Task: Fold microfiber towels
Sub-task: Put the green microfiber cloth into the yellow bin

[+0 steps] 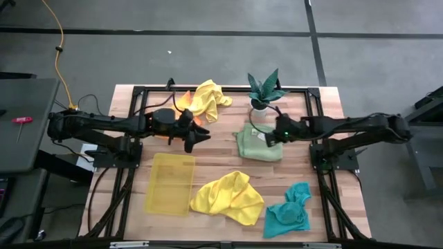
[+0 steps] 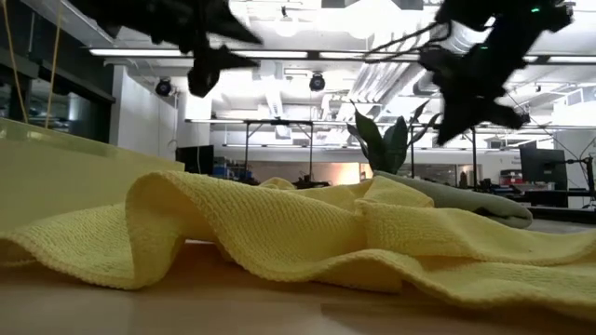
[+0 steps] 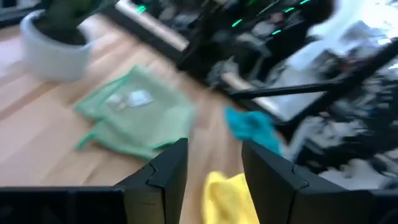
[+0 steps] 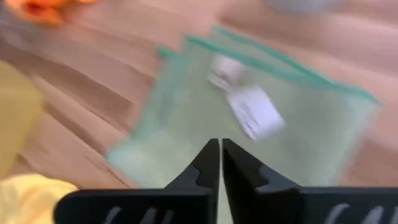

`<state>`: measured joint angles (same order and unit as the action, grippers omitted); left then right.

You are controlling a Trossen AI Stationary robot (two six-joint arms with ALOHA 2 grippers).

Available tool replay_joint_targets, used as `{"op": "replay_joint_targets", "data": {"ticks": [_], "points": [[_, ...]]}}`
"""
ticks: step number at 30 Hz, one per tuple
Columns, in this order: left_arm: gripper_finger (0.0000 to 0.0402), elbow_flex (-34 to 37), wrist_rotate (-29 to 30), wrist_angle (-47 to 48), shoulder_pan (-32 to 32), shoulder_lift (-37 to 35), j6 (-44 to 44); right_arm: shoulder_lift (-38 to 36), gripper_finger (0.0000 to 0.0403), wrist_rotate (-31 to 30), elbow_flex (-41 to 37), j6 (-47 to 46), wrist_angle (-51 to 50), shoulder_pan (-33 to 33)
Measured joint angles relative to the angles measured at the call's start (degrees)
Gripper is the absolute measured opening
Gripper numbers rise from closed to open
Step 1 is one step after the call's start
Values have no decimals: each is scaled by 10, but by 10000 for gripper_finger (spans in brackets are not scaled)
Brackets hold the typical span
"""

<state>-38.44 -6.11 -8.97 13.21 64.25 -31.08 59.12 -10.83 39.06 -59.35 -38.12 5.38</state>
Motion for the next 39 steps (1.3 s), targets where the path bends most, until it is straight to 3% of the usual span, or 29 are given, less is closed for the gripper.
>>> {"op": "replay_joint_targets", "data": {"ticks": [5, 10, 13, 17, 21, 27, 31, 34, 39], "points": [[142, 0, -12, 3, 4, -57, 17, -30, 104, 8, -30, -56, -74, 6], [142, 0, 13, 9, 4, -96, 29, -12, 208, 11, -80, -110, -61, 21], [142, 0, 17, 11, 4, -105, 28, 7, 258, 35, -113, -117, -4, 31], [142, 0, 17, 15, 4, -107, 28, 31, 291, 54, -150, -127, 106, 37], [142, 0, 17, 15, 4, -107, 27, 65, 295, 53, -163, -144, 128, 40], [142, 0, 18, 16, 2, -107, 27, 95, 294, 47, -154, -154, 147, 34], [142, 0, 26, 16, 2, -107, 27, 100, 261, 25, -141, -160, 130, 24], [142, 0, 34, 16, 3, -107, 27, 100, 196, 11, -141, -186, 118, 23], [142, 0, 40, 16, 3, -107, 27, 100, 27, -16, -140, -180, 136, 23]]}}
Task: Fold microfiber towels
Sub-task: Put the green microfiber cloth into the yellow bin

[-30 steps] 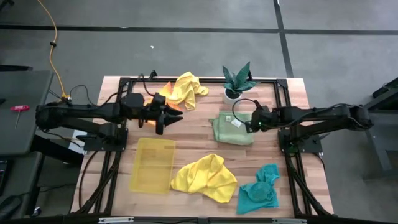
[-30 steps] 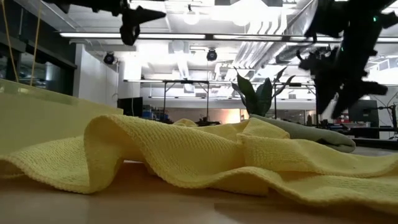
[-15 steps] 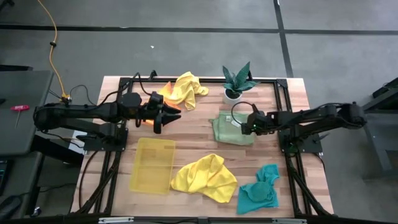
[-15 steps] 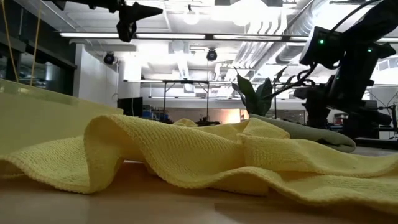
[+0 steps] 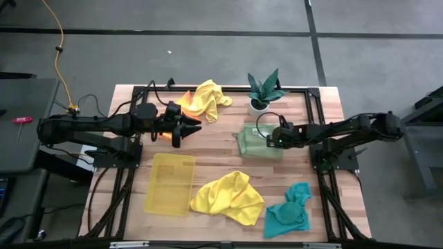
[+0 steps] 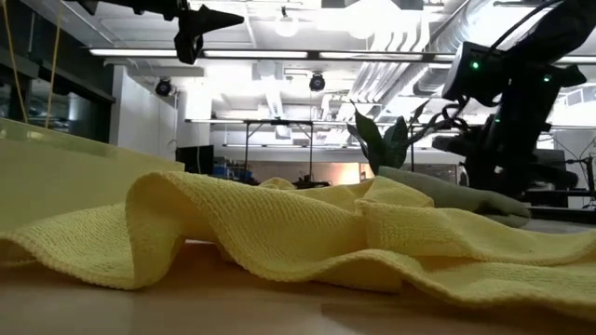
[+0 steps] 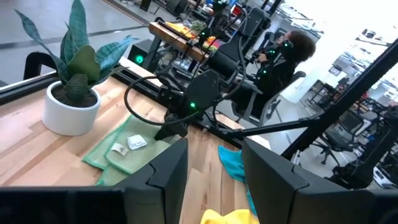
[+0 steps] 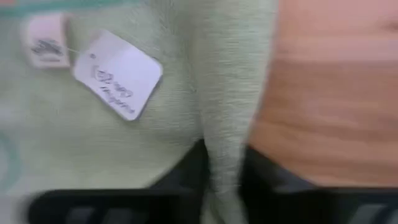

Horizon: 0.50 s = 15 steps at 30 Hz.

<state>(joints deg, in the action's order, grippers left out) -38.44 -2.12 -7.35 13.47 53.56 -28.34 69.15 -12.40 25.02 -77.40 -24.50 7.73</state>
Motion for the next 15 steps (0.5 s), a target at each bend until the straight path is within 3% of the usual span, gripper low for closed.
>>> {"op": "replay_joint_targets", "data": {"ticks": [8, 15], "points": [[142, 0, -18, 23, 0, -52, 18, -28, 5, -10, 18, 7, 52, -5], [142, 0, 9, 61, 0, -126, 40, -41, 2, -68, 173, 134, 11, -21]]}}
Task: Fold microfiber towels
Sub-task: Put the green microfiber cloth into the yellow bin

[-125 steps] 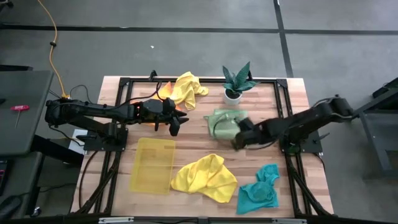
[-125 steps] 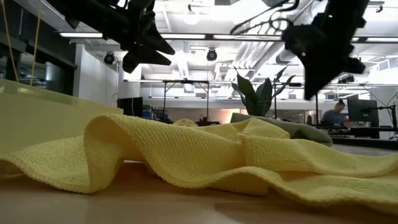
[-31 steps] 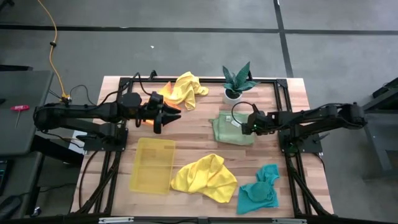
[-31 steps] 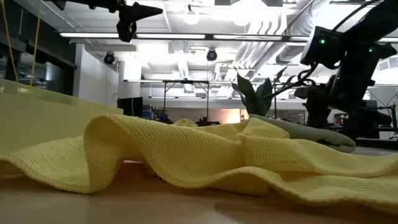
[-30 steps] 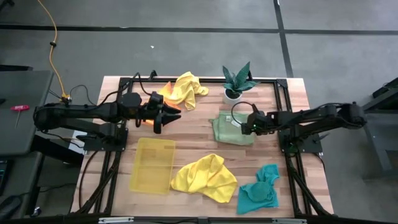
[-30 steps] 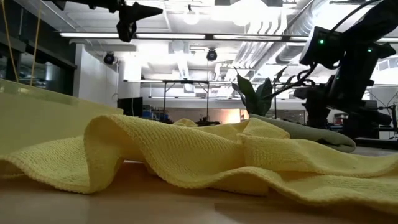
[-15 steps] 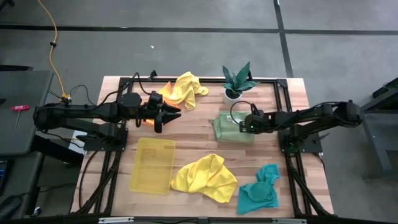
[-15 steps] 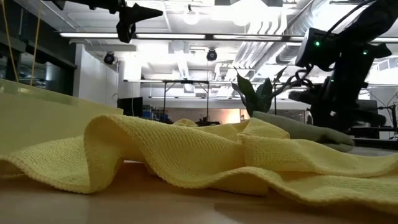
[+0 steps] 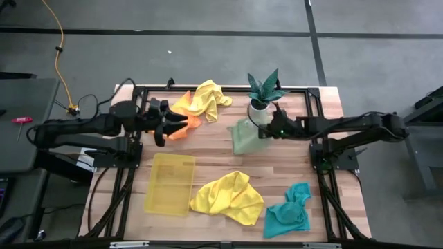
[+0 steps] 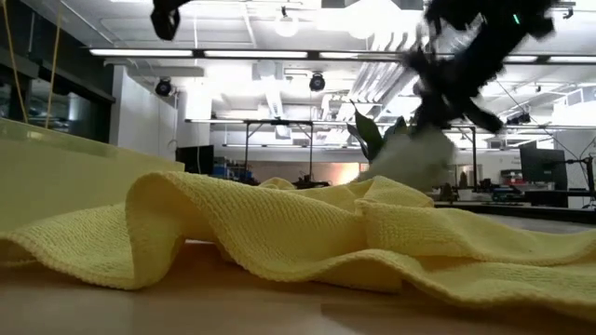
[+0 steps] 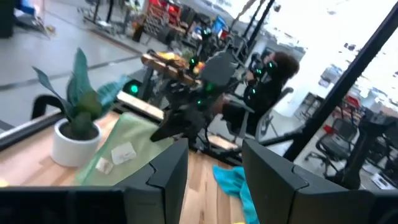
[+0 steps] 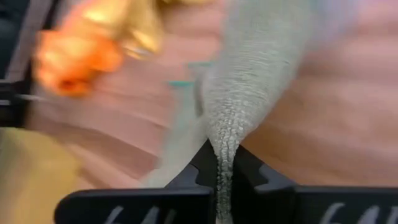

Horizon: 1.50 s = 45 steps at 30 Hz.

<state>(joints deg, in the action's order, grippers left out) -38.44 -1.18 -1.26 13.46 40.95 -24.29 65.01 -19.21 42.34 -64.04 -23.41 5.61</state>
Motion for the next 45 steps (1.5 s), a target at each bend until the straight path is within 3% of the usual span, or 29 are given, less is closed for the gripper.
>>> {"op": "replay_joint_targets", "data": {"ticks": [5, 12, 18, 23, 31, 35, 38, 45], "points": [[142, 0, 5, 2, 0, -13, 0, 37, 1, 16, 118, 117, -35, -11], [142, 0, 4, -4, 0, 5, -5, 121, 0, 145, 246, 300, -92, -44], [147, 0, -19, -64, -5, 61, 1, 203, 0, 182, 339, 411, -170, -78], [179, -33, -36, -12, -17, 127, 50, 252, 0, 195, 400, 480, -189, -96], [265, -120, -43, 64, -11, 219, 106, 293, 0, 212, 475, 582, -232, -115], [302, -165, -117, 88, -4, 262, 128, 296, 0, 213, 489, 601, -239, -115], [316, -198, -178, 110, 1, 294, 132, 296, 0, 215, 488, 612, -237, -115], [319, -252, -223, 135, 2, 370, 175, 308, 0, 241, 487, 630, -226, -115]]}}
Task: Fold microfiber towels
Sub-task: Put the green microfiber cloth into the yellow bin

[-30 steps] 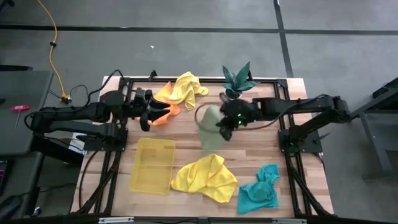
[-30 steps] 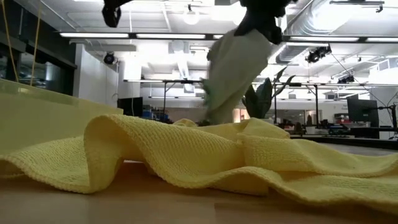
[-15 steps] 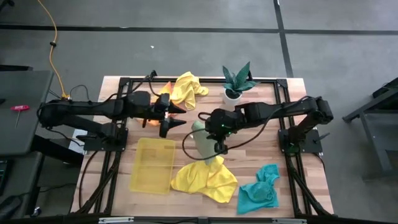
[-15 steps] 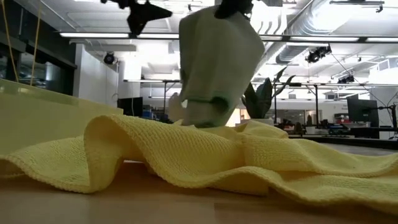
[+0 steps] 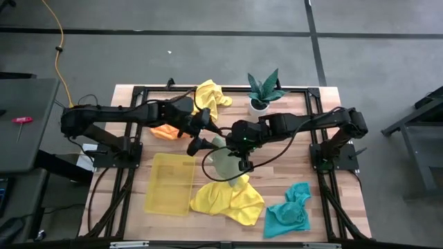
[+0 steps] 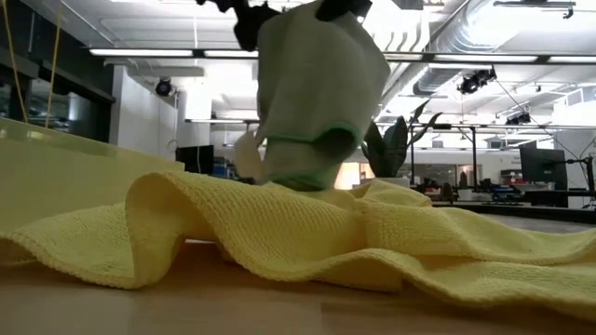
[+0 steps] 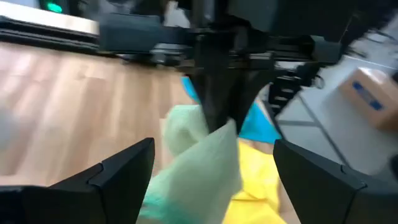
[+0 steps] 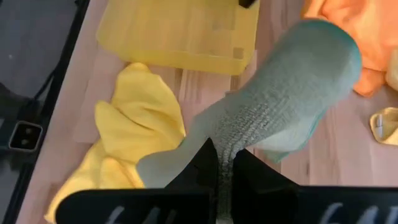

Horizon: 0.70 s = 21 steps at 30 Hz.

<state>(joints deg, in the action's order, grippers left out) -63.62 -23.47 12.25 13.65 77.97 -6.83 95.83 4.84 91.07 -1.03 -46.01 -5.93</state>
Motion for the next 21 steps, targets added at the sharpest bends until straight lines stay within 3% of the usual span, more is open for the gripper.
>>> {"op": "replay_joint_targets", "data": {"ticks": [8, 21], "points": [[319, -12, -48, 15, -3, 59, 26, 6, 0, 1, 0, 0, 4, 0], [317, -11, -45, 18, -10, 75, 78, 6, 0, 1, 0, 0, 4, 0]]}}
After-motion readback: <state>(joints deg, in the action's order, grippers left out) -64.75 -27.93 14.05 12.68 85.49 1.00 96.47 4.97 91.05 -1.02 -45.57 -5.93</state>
